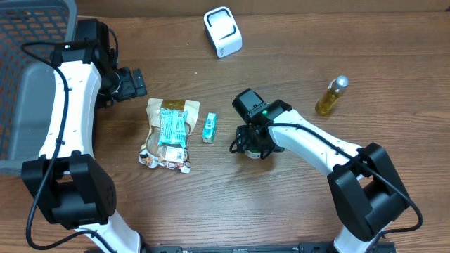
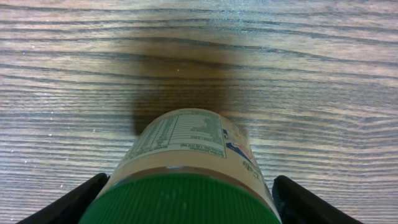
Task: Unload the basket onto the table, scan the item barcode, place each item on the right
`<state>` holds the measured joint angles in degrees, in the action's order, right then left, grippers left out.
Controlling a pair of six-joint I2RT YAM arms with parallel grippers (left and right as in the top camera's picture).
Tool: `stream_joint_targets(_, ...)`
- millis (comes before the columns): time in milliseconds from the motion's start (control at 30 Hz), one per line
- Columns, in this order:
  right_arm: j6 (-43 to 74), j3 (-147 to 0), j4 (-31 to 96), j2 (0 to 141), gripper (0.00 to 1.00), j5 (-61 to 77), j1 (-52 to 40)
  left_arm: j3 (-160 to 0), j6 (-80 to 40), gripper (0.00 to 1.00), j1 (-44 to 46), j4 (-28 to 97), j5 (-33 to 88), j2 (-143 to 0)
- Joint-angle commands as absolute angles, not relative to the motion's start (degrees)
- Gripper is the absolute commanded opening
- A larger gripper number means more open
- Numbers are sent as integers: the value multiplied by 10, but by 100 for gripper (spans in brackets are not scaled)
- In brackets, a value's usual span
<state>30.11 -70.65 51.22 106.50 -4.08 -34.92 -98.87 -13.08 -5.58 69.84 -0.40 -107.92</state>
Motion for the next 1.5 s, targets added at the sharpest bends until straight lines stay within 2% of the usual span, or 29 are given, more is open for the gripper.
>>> stream_joint_targets(0, 298, -705, 511, 1065, 81, -48, -347, -986, -122, 99, -52, 698, 0, -1076)
stream_joint_targets(633, 297, -681, 487, 1065, 81, -49, -347, -986, -122, 100, -52, 698, 0, -1076)
stream_joint_targets(767, 300, -679, 477, 1065, 71, -49, -346, -986, -122, 100, -52, 698, 0, -1076)
stream_joint_targets(1200, 299, -716, 505, 1065, 71, -50, -346, -986, -122, 100, -52, 698, 0, -1076)
stream_joint_targets(1300, 300, -724, 506, 1065, 72, -50, -346, -986, -122, 100, -52, 698, 0, -1076)
stream_joint_targets(1367, 299, -724, 508, 1065, 82, -50, -346, -986, -122, 100, -52, 698, 0, -1076)
stream_joint_targets(1467, 299, -724, 509, 1065, 85, -50, -346, -986, -122, 99, -52, 698, 0, -1076)
